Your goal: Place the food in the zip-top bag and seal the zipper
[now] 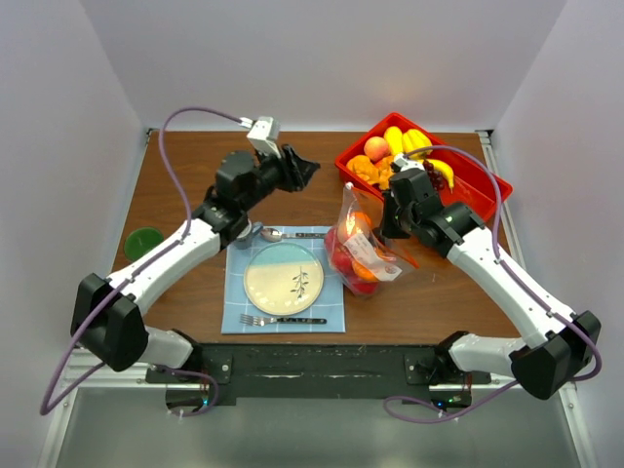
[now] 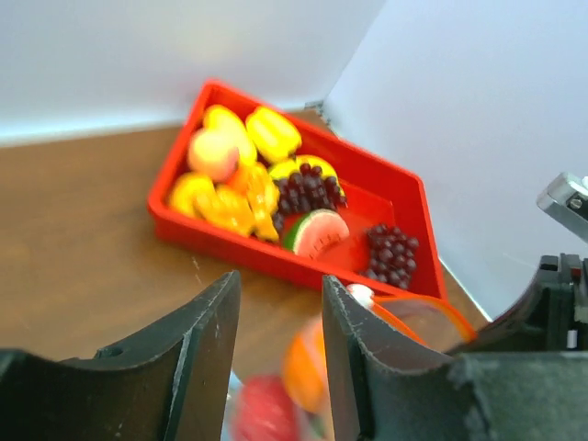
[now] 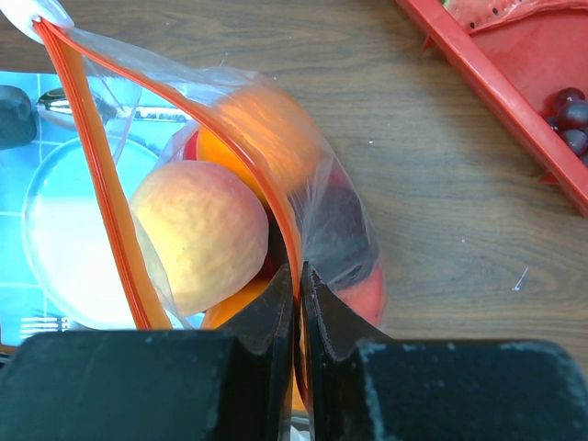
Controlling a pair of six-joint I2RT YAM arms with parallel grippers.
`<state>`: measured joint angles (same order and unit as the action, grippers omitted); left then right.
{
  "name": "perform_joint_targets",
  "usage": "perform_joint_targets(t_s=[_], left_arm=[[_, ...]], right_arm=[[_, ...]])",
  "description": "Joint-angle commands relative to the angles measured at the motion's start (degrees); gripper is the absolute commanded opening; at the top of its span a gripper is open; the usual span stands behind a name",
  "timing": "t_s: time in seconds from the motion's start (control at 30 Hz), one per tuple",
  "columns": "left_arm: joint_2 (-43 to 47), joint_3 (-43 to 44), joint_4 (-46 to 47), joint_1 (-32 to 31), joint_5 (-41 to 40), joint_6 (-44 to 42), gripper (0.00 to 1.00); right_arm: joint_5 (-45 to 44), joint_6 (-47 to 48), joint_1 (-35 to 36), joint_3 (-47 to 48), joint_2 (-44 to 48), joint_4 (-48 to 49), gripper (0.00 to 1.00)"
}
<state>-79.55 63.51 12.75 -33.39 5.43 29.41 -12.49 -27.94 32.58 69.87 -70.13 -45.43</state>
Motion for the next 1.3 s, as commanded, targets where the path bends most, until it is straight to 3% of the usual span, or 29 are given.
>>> perform_joint_targets(t_s=[0.0,0.13,0.33,0.53,0.77,1.27], left_arm=[[-1.4,-2.5,16.1,6.5,20.9,-10.9,0.45],[-5.4,-2.3,22.0,8.6,35.9,-12.8,0.4],[-11.1,2.8,18.4,9.0,44.5,-18.7,0.4],[-14.8,2.1,24.1,9.5,50.8,-16.5,0.41],[-19.0,1.3,32.6,9.5,55.3,-11.1,0.41],[-24.7,3.6,40.2,9.4,57.6,-5.5,0.41]], right_arm=[[1.2,1.9,0.0,2.8,-0.6,1.6,0.1],[2.0,2.1,0.1,3.0,-0.6,1.5,0.1],[2.8,2.8,-0.1,4.1,0.5,0.1,0.11],[4.1,3.5,0.0,4.8,0.5,-0.6,0.11],[4.8,4.0,0.1,5.6,-0.2,-0.3,0.12],[4.7,4.8,0.0,5.3,-1.0,0.1,0.12]])
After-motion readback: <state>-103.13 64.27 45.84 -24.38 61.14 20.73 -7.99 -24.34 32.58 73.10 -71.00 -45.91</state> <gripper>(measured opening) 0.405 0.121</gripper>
